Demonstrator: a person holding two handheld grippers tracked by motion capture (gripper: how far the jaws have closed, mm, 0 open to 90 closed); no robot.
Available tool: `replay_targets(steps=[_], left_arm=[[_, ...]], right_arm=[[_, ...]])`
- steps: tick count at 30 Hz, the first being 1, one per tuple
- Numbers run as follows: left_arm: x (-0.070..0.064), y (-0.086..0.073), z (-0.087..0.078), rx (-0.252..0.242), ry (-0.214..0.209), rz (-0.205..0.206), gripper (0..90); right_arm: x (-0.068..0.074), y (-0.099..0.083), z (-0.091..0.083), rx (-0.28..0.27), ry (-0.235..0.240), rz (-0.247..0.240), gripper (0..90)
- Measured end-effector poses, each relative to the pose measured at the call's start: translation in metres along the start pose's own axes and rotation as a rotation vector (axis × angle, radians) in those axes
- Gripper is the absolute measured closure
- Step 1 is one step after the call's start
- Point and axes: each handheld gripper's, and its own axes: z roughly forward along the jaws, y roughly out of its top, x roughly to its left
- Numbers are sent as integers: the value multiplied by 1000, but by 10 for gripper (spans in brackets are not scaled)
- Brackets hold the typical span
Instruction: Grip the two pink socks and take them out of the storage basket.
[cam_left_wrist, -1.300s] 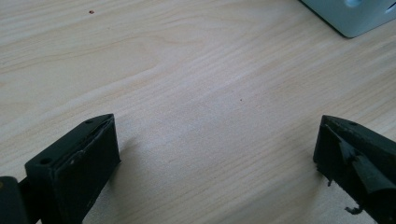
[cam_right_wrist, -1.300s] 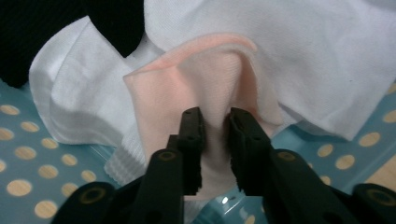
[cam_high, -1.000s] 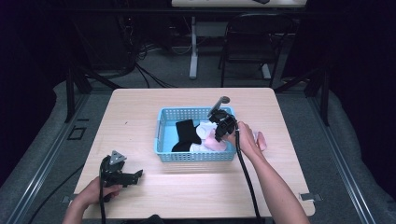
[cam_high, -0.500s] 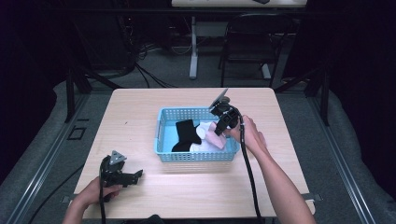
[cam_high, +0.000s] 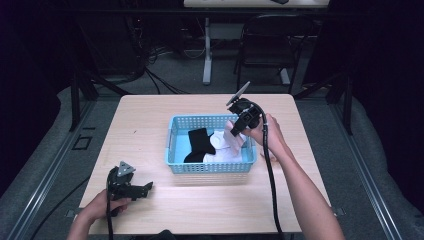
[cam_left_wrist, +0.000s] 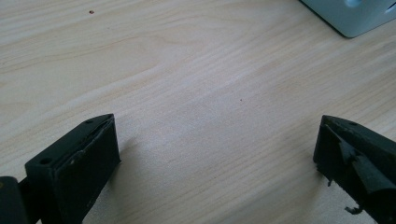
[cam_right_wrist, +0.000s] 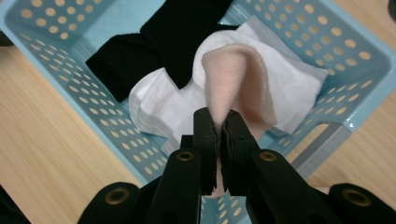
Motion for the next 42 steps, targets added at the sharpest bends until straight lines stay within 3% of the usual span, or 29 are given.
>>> replay_targets(steps=[25,34,42], left_arm=[[0,0,0,1,0,-1,0],[0,0,0,1,-1,-3,0],[0,0,0,0,-1,-2,0]], right_arm=[[5,17,-69,-93,2,-27,858],[-7,10,-101,-120,-32,-9,858],[-23,-6,-131,-151,-77,37,858]])
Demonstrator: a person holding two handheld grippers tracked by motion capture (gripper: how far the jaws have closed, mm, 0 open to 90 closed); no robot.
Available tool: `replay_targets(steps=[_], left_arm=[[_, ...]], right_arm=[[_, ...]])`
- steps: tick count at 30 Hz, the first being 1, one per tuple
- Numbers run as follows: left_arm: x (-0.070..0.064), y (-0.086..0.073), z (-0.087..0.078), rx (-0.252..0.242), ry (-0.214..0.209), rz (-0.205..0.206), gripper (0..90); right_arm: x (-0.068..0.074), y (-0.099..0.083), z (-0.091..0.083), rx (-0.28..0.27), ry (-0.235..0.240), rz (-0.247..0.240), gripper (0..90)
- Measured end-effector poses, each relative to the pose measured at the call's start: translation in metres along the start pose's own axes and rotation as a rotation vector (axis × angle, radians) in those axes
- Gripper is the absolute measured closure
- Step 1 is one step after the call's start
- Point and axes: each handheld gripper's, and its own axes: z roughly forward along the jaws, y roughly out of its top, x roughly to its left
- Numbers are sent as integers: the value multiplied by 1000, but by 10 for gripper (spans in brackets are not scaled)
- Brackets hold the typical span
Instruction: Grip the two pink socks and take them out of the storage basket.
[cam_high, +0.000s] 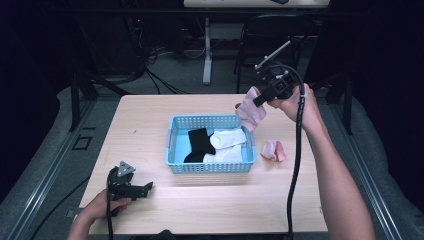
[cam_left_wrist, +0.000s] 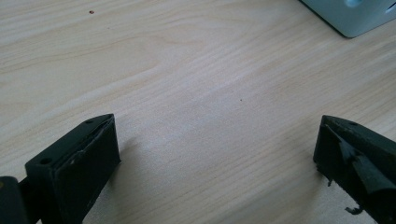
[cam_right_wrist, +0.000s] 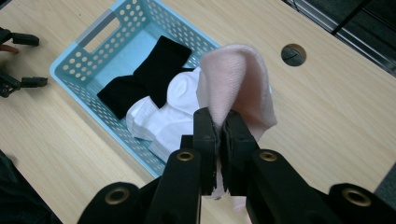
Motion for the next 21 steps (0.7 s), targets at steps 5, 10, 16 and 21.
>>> replay_targets(steps=[5,10,16,21], left_arm=[[0,0,0,0,0,-1,0],[0,0,0,1,0,0,0],[0,0,0,1,1,2,0],[0,0,0,0,1,2,0]], right_arm=[[-13,-13,-14,-9,-33,29,858],[-28,-27,-20,12,-62,68,857],[-46,-45,-5,87,-84,112,856],[-59,-60,24,165,-95,160,856]])
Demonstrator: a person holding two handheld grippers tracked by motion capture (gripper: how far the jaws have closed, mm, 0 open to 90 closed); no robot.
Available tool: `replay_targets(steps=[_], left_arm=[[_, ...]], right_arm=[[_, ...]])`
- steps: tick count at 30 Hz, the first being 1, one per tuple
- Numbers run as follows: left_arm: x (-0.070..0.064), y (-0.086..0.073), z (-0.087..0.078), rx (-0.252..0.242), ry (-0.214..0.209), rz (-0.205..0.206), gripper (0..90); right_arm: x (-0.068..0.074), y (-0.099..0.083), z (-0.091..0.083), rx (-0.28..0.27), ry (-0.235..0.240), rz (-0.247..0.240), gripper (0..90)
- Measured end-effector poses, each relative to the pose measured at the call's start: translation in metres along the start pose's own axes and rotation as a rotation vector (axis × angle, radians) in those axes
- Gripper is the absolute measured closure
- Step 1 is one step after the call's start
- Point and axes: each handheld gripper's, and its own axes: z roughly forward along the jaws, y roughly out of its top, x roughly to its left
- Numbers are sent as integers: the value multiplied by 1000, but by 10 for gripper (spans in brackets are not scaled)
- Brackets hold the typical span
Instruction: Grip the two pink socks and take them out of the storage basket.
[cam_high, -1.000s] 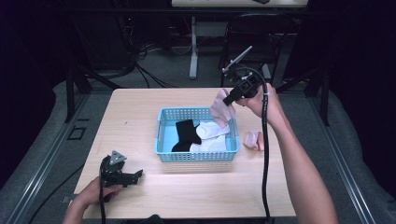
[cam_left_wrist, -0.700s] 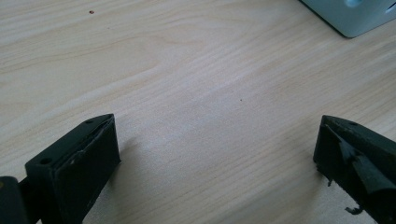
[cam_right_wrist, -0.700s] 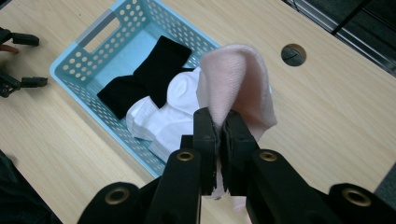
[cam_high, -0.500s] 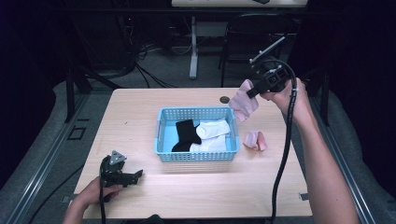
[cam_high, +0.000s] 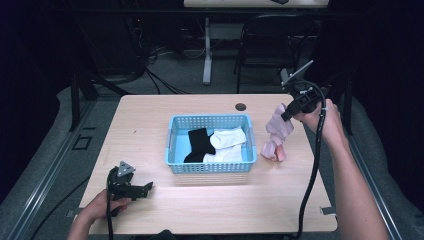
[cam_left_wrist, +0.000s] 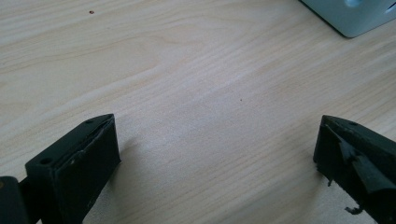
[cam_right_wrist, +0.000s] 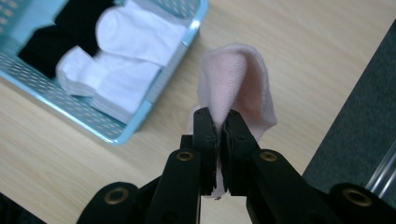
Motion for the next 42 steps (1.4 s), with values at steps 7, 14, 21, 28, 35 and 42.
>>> replay_targets(steps=[7,14,21,28,35,42], left_arm=[[0,0,0,1,-1,1,0],[0,0,0,2,-1,1,0],[0,0,0,0,0,0,0],[0,0,0,1,-1,1,0],[0,0,0,0,-1,1,0],[0,0,0,0,-1,1,0]], right_arm=[[-14,-18,61,86,-15,65,854],[-22,-38,116,172,-37,109,849],[-33,-49,129,154,-54,168,604],[-33,-58,106,90,-46,177,281],[-19,-78,81,-3,-12,152,109],[-5,-105,74,-44,-11,131,49]])
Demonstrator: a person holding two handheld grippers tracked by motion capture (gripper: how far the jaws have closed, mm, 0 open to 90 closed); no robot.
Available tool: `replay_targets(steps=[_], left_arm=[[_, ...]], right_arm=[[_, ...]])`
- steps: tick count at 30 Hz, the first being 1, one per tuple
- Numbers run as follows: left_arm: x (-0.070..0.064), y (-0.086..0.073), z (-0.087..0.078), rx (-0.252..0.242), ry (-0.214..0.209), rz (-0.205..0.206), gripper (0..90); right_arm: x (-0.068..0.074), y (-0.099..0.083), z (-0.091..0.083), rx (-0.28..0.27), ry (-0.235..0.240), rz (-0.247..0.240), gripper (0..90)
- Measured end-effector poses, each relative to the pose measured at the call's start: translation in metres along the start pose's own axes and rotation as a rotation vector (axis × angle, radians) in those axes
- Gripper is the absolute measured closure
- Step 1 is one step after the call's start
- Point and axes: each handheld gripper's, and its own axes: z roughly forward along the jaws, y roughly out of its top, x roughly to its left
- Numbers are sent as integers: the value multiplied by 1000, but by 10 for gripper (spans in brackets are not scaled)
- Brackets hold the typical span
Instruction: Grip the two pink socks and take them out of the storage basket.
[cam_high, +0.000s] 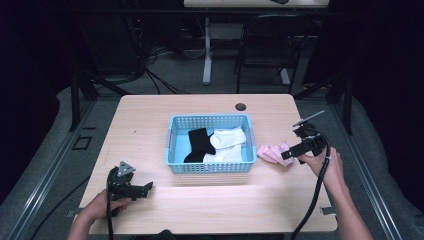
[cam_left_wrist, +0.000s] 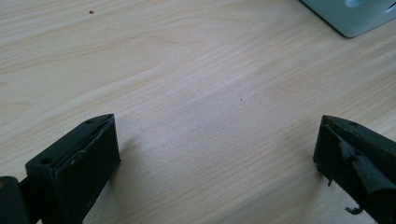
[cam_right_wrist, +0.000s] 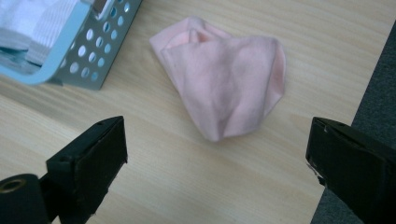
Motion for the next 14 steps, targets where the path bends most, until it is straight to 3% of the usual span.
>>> replay_targets(steps=[9,14], left_arm=[[0,0,0,-2,1,-2,0],[0,0,0,-3,0,-1,0]], right_arm=[[2,-33,5,-12,-5,-5,59],[-5,-45,16,28,-12,3,63]])
